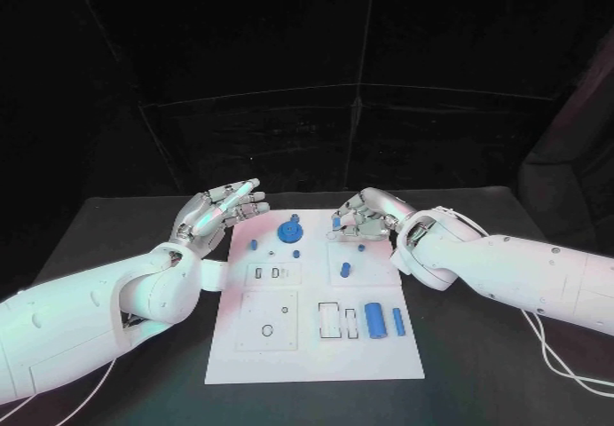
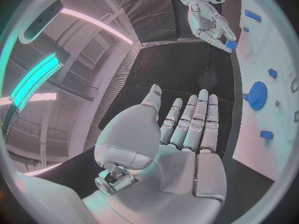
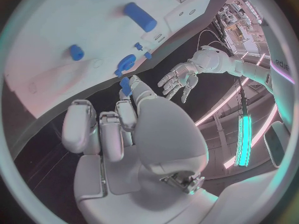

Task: Assemble the parts on the task board

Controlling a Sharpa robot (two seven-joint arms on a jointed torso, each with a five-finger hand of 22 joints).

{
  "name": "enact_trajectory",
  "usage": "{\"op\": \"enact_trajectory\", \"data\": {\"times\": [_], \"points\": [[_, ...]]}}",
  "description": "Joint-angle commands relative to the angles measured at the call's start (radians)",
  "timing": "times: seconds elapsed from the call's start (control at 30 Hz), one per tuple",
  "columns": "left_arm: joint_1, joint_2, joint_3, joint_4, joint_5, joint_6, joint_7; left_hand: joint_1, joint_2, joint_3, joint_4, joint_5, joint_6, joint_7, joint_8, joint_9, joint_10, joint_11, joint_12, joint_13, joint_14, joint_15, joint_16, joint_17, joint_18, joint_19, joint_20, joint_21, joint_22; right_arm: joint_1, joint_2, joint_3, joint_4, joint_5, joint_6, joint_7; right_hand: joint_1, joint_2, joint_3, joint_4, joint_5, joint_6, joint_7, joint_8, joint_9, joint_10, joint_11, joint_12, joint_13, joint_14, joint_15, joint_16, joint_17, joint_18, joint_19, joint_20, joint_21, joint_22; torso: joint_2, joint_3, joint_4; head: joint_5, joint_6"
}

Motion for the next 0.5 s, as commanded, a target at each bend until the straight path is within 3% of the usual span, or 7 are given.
{"op": "enact_trajectory", "data": {"times": [0.03,0.13,0.17,0.27,0.5], "points": [[0.003,0.003,0.001,0.0,0.004,0.006,0.006,-0.001,0.009,0.004,-0.004,0.005,0.005,0.097,-0.003,0.0,0.006,-0.002,-0.006,-0.001,0.005,-0.001,-0.004,-0.001,0.007,-0.002,0.0,0.0,-0.002,0.003,0.036,0.002,0.003,-0.112,0.02,-0.093,-0.003,0.013,0.009,-0.001,-0.001,0.035,-0.022,0.005,0.011,0.026,-0.03,-0.003,0.001,0.089,-0.008,0.004,0.197,-0.007,-0.001,-0.007,0.007,0.001,-0.002,-0.0037,0.0059,0.02,-0.006],[0.004,0.006,0.001,-0.001,0.006,0.004,0.007,-0.001,0.009,0.004,-0.004,0.005,0.005,0.097,-0.003,0.0,0.006,-0.002,-0.006,-0.001,0.005,-0.001,-0.004,-0.001,0.007,-0.002,0.0,0.0,-0.002,0.003,0.086,0.002,-0.004,-0.154,0.059,-0.117,-0.009,0.006,0.013,-0.003,-0.013,0.035,-0.021,0.003,0.011,0.025,-0.03,-0.006,-0.001,0.088,-0.008,0.002,0.195,-0.007,-0.001,-0.007,0.006,0.001,-0.003,-0.0044,0.0057,0.038,-0.011],[0.005,0.007,0.001,-0.002,0.007,0.002,0.007,-0.002,0.009,0.004,-0.004,0.005,0.008,0.097,-0.003,0.0,0.007,-0.002,-0.006,-0.001,0.005,-0.001,-0.004,-0.001,0.007,-0.002,0.0,0.0,-0.002,0.002,0.112,0.001,-0.009,-0.171,0.074,-0.128,-0.009,0.006,0.013,-0.003,-0.013,0.035,-0.021,0.003,0.011,0.025,-0.03,-0.006,-0.001,0.088,-0.008,0.002,0.195,-0.007,-0.001,-0.007,0.006,0.001,-0.004,-0.0041,0.0046,0.054,-0.015],[0.005,0.007,0.001,-0.004,0.008,-0.002,0.01,-0.002,0.01,0.004,-0.003,0.005,0.012,0.097,-0.003,0.001,0.008,-0.003,-0.005,-0.001,0.006,-0.001,-0.003,-0.001,0.007,-0.002,0.0,0.0,-0.002,0.0,0.147,0.0,-0.018,-0.201,0.092,-0.147,-0.012,0.006,0.015,-0.003,-0.015,0.035,-0.021,0.002,0.011,0.024,-0.029,-0.009,-0.004,0.088,-0.007,0.001,0.193,-0.007,-0.001,-0.007,0.006,0.001,-0.003,-0.0028,0.0016,0.077,-0.019],[0.007,0.011,0.001,-0.009,0.009,-0.006,0.01,-0.002,0.011,0.004,-0.003,0.005,0.008,0.096,-0.003,0.001,0.008,-0.003,-0.005,0.0,0.006,-0.001,-0.003,-0.001,0.008,-0.002,0.0,0.0,-0.002,-0.011,0.202,-0.001,-0.034,-0.253,0.111,-0.188,-0.014,0.007,0.022,-0.004,-0.012,0.033,-0.02,-0.001,0.011,0.022,-0.029,-0.013,-0.006,0.087,-0.007,-0.001,0.189,-0.007,-0.003,-0.007,0.004,-0.003,-0.003,-0.0034,0.0018,0.096,-0.031]]}}
